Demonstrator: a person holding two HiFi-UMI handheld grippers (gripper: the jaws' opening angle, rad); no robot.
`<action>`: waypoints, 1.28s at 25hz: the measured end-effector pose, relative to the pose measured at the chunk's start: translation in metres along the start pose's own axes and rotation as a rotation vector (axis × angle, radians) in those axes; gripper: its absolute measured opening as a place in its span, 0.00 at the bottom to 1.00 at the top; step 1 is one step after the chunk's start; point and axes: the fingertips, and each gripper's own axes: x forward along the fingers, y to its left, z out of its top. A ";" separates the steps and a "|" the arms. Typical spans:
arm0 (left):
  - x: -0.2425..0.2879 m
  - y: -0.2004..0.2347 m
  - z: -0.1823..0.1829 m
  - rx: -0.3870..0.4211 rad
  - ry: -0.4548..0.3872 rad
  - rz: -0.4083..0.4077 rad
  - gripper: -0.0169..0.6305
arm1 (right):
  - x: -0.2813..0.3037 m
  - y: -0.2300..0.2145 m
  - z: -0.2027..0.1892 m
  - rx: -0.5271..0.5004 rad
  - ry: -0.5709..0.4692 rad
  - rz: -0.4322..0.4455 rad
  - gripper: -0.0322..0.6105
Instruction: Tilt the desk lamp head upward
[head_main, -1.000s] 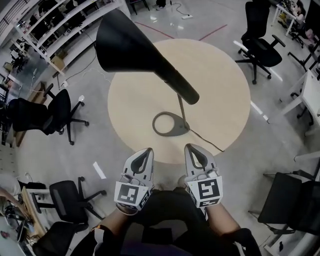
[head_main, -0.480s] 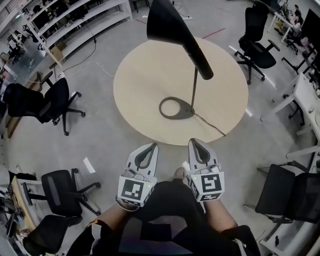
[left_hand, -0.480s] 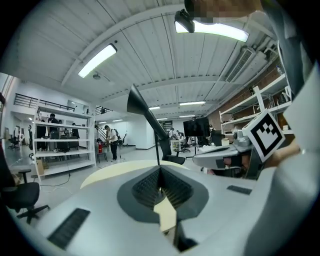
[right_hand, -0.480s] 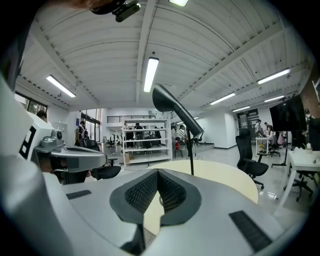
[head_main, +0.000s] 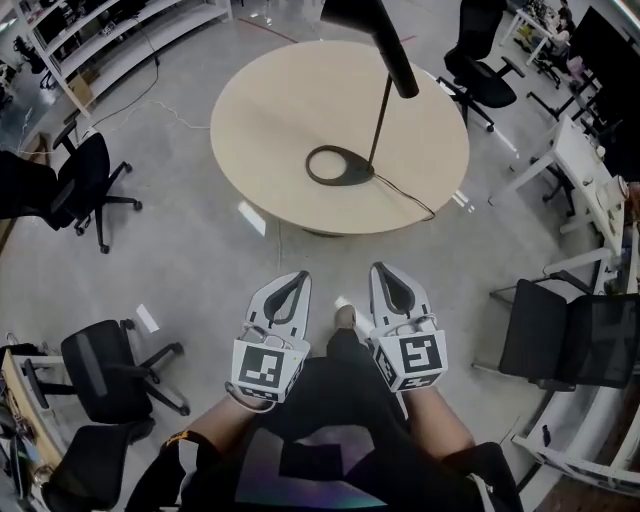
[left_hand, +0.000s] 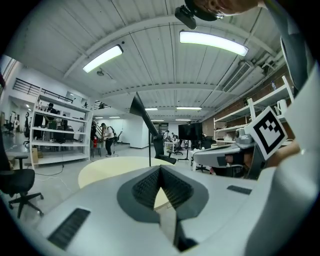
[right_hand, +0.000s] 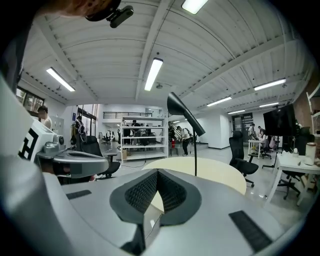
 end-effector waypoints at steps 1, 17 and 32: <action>-0.005 -0.002 -0.002 -0.009 0.003 0.003 0.10 | -0.005 0.003 0.001 -0.003 0.000 -0.001 0.07; -0.031 -0.086 -0.020 -0.068 0.001 0.089 0.10 | -0.082 -0.014 -0.025 -0.049 0.017 0.105 0.07; -0.077 -0.273 -0.025 -0.067 -0.002 0.326 0.10 | -0.243 -0.082 -0.044 -0.080 -0.017 0.304 0.07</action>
